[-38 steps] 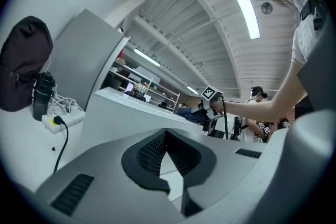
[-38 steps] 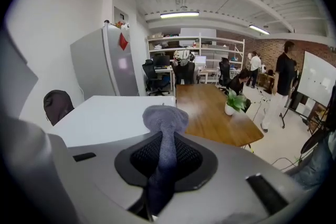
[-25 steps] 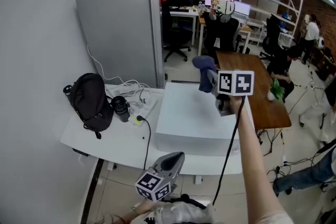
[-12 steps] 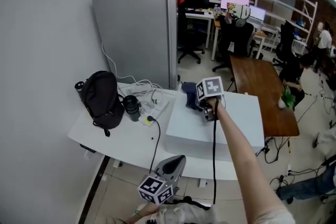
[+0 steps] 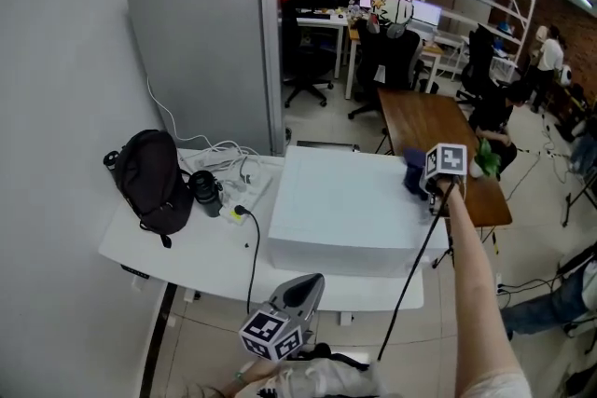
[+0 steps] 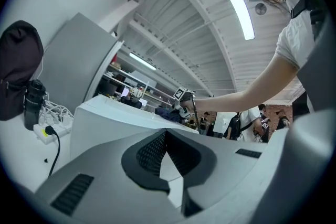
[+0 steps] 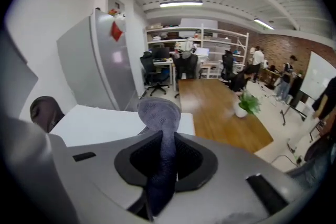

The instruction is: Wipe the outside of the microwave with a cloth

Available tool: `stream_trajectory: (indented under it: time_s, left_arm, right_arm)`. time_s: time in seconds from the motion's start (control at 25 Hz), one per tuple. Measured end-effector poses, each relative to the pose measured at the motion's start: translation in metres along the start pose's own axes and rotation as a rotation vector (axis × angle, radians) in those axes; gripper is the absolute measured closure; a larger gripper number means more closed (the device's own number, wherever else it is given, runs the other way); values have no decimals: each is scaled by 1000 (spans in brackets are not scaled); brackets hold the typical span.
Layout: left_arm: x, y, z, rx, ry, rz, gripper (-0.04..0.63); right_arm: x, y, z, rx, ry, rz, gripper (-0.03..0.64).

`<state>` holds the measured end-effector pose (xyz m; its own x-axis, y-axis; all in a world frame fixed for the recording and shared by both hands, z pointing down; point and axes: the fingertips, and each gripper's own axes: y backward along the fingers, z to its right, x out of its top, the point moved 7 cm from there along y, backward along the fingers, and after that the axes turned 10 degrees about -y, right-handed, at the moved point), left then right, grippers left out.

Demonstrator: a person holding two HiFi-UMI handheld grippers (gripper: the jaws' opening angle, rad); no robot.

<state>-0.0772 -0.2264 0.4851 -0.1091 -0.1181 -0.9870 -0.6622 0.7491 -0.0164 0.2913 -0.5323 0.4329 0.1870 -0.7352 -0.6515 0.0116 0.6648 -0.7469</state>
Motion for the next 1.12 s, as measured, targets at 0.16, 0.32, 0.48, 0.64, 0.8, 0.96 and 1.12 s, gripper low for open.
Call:
stream_trajectory:
  time_s: [0.16, 0.32, 0.48, 0.64, 0.8, 0.96, 1.12]
  left_arm:
    - [-4, -3, 4, -21, 10, -6, 606]
    - [-5, 3, 1, -13, 15, -2, 606]
    - [-9, 24, -9, 45, 31, -10, 606]
    - [-13, 58, -23, 139, 58, -3, 606]
    - [-19, 94, -34, 220, 79, -16, 607]
    - [-22, 116, -36, 260, 83, -23, 606]
    - [-19, 120, -33, 246, 77, -13, 606]
  right_arm:
    - [-9, 22, 58, -34, -102, 38, 538]
    - [-20, 76, 10, 211, -49, 205, 538]
    - [-77, 150, -88, 525, 20, 344, 538]
    - [-170, 189, -181, 716, 35, 378, 538]
    - [-253, 173, -259, 788, 123, 343, 537]
    - [-283, 134, -292, 744, 164, 376, 538]
    - [-276, 116, -269, 628, 156, 429, 538]
